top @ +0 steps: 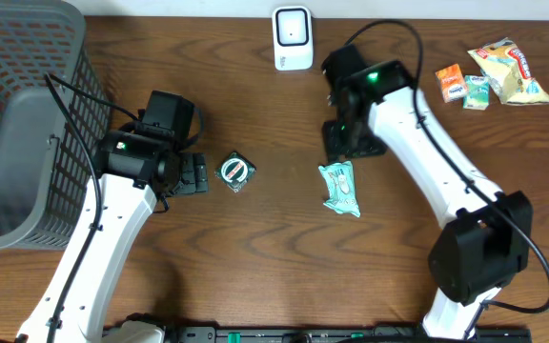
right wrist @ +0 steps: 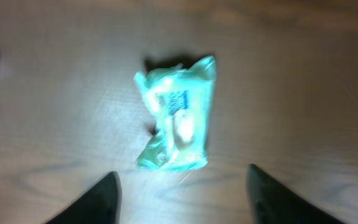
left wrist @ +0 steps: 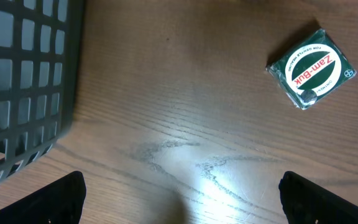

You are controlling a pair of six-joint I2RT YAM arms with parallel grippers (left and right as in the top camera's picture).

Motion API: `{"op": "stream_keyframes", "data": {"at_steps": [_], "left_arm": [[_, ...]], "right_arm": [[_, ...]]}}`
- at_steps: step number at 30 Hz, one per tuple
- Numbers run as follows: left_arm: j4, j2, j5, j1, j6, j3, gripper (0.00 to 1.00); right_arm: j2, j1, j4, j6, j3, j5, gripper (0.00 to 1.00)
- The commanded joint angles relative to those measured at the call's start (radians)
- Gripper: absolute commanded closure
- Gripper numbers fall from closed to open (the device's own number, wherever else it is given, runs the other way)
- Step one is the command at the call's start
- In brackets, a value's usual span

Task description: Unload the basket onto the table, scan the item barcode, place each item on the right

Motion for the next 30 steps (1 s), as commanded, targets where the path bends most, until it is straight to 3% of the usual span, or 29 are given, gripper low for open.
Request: {"op": "stream_keyframes", "data": {"at_steps": [1, 5, 12, 21, 30], "left_arm": [[-0.003, 0.004, -0.01, 0.003, -0.002, 0.0, 0.02], [-0.003, 0.004, -0.01, 0.003, -0.002, 0.0, 0.02], [-0.003, 0.004, -0.01, 0.003, -0.002, 0.0, 0.02], [-0.003, 0.004, -0.01, 0.003, -0.002, 0.0, 0.02], [-0.003, 0.004, -0.01, 0.003, -0.002, 0.0, 0.02]], "right_arm": [[0.001, 0.074, 0.003, 0.005, -0.087, -0.049, 0.32], [0.001, 0.139, 0.074, 0.021, -0.186, -0.037, 0.22], [0.001, 0.24, 0.111, 0.197, -0.309, 0.142, 0.03], [0.001, 0.281, 0.129, 0.262, -0.303, 0.173, 0.01], [-0.013, 0.138, 0.09, 0.204, -0.189, 0.128, 0.01]]}}
